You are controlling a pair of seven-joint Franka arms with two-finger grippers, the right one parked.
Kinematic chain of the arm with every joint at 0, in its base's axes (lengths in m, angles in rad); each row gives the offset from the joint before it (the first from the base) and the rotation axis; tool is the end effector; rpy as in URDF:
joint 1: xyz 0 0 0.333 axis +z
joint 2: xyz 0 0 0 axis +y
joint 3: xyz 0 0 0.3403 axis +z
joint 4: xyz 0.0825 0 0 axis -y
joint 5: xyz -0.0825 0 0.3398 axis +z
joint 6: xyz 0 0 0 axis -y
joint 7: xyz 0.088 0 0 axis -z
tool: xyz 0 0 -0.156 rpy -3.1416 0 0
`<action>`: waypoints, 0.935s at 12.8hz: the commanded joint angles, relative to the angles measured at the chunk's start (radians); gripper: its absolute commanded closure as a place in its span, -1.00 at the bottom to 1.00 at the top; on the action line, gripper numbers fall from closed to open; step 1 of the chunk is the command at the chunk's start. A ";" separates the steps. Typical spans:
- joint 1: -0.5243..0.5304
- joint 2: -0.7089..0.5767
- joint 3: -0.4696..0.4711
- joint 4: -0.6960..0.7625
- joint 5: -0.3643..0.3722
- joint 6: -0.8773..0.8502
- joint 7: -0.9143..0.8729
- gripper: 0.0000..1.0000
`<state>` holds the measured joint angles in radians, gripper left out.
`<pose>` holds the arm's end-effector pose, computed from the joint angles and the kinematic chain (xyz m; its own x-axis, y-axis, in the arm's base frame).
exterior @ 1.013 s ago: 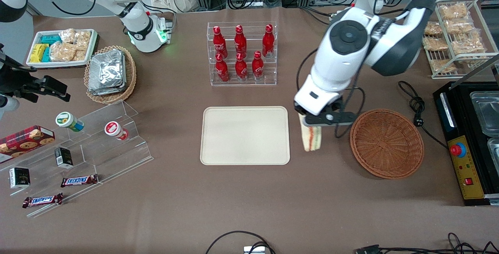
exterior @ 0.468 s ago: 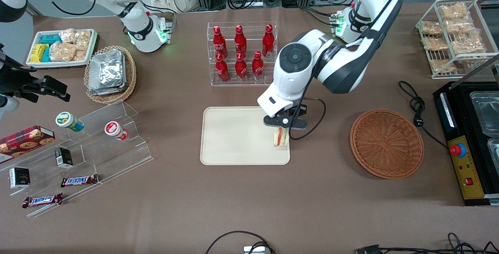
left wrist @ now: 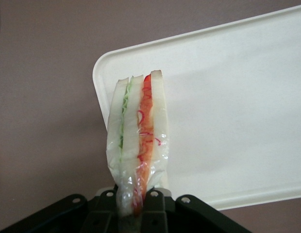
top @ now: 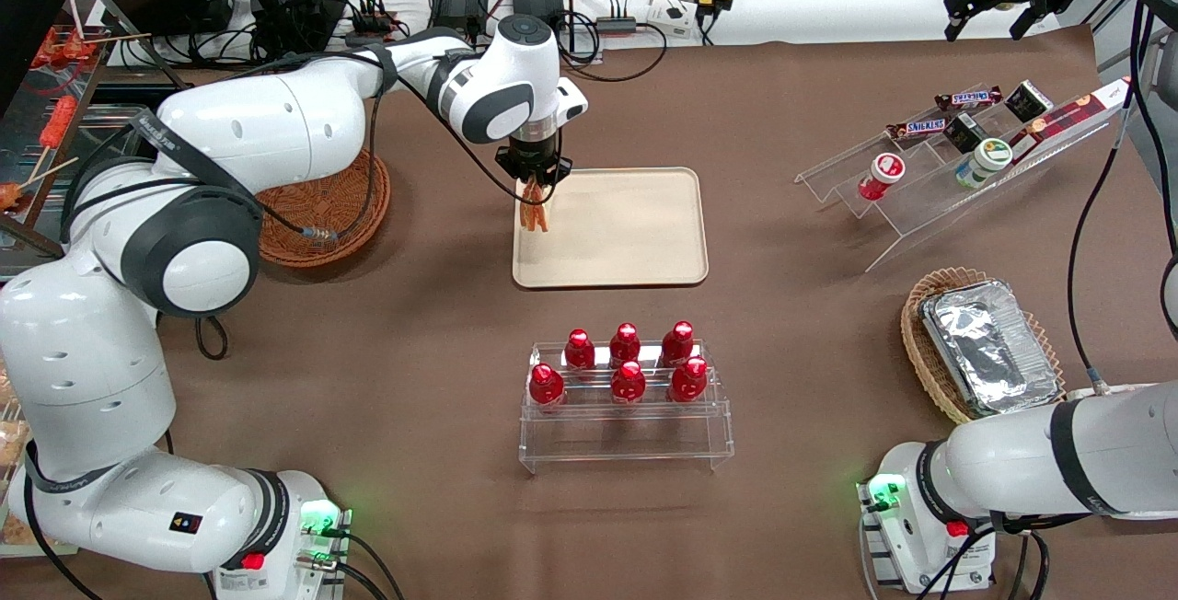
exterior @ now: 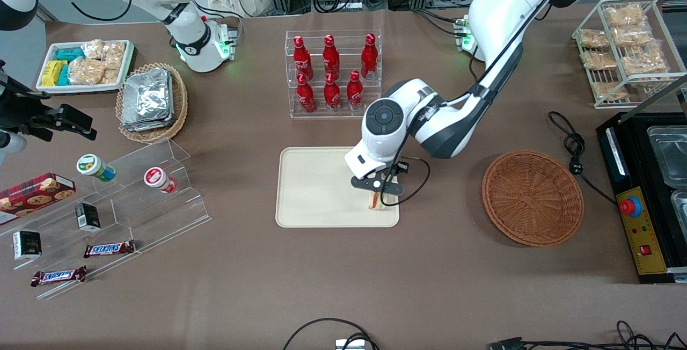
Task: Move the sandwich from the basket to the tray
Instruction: 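Lower the sandwich onto the tray with the left gripper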
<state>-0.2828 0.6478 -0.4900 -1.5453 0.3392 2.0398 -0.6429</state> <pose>0.5290 -0.4034 0.2917 0.9746 -0.2174 -0.0536 -0.2197 -0.9746 -0.0425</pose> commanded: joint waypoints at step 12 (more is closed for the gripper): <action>-0.062 0.069 0.079 0.013 0.067 0.065 -0.112 0.75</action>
<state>-0.3265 0.7128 -0.4242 -1.5455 0.3849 2.0994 -0.7333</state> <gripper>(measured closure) 0.841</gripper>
